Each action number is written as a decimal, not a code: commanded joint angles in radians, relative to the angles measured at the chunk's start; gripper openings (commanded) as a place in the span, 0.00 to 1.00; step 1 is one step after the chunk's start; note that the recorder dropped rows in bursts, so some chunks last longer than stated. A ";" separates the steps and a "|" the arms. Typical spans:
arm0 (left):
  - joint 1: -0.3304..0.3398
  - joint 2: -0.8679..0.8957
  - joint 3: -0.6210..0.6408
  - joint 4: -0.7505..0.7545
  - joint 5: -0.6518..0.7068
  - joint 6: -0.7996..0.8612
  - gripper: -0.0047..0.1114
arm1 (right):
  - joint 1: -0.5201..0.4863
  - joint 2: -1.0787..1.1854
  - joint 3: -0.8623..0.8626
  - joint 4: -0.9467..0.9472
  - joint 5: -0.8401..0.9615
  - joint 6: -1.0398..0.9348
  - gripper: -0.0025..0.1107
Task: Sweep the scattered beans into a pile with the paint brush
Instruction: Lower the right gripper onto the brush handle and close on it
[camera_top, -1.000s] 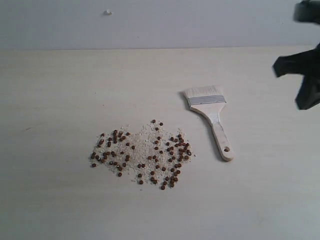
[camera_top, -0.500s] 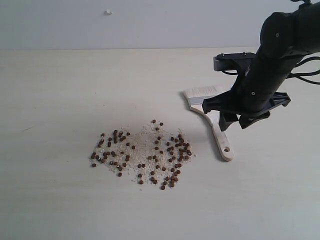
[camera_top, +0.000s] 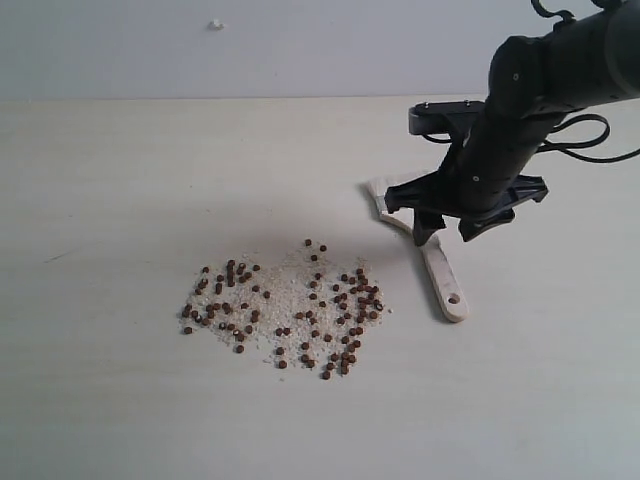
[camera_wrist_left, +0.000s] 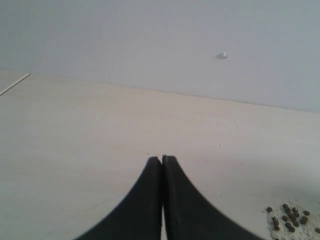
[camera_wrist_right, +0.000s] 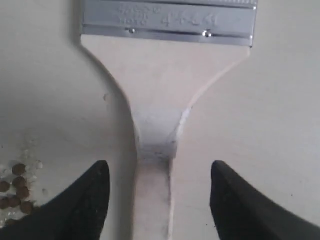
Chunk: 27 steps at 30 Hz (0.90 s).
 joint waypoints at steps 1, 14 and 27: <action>-0.005 -0.002 0.000 -0.006 -0.004 -0.004 0.04 | 0.006 0.035 -0.057 0.033 0.065 0.011 0.52; -0.005 -0.002 0.000 -0.006 -0.004 -0.004 0.04 | 0.006 0.083 -0.068 0.010 0.061 0.043 0.51; -0.005 -0.002 0.000 -0.006 -0.004 -0.004 0.04 | 0.006 0.125 -0.087 0.006 0.019 0.043 0.50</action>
